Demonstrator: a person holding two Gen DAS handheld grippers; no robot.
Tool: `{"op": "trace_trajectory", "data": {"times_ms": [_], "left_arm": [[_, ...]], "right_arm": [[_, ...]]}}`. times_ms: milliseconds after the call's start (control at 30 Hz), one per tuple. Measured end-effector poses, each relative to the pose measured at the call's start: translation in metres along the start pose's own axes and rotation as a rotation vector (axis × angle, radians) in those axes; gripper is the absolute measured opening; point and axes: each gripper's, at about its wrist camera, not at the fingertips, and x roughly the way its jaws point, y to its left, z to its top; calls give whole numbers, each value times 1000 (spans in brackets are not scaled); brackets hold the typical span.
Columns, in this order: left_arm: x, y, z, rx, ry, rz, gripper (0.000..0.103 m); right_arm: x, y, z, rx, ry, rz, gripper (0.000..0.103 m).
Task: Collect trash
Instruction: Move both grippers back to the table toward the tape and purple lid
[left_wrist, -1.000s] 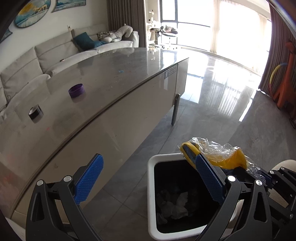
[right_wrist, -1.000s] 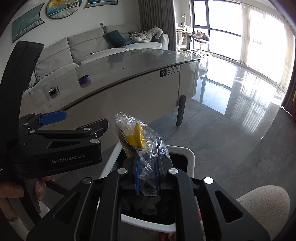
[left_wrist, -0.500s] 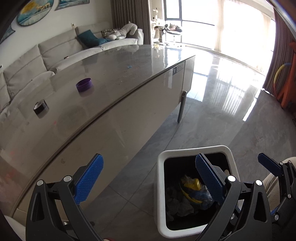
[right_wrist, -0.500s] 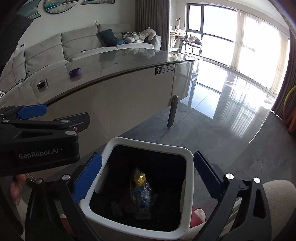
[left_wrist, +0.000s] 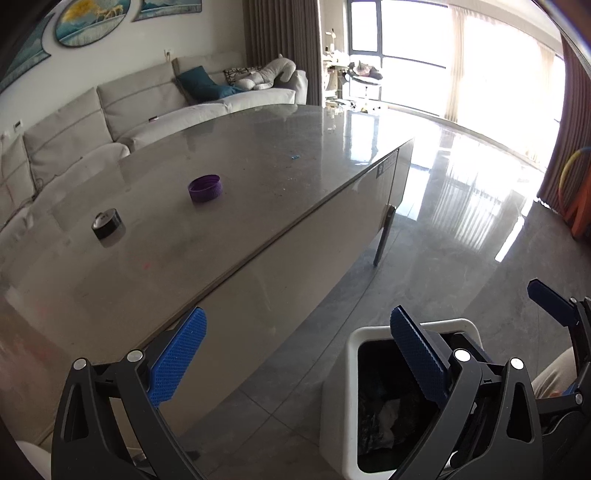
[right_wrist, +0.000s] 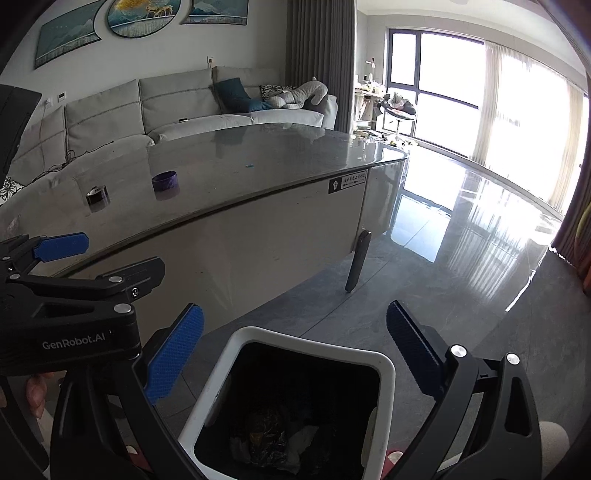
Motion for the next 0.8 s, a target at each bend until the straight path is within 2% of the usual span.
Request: {"op": "trace_trajectory", "data": {"times_ms": [367,567,667,800], "left_arm": [[-7,97,59,-85,-105,168,98],[7,147,81,-142,-103,223,98],[16,171,89,-172,-108,255,98],[30,193,98,-182,-100,275,98]], "right_arm": [[31,71,75,-89,-126,149,98],[55,110,109,-134,-160,198,98],[68,121,120,-114,-181,229,98],[90,137,132,-109,-158,242,98]]}}
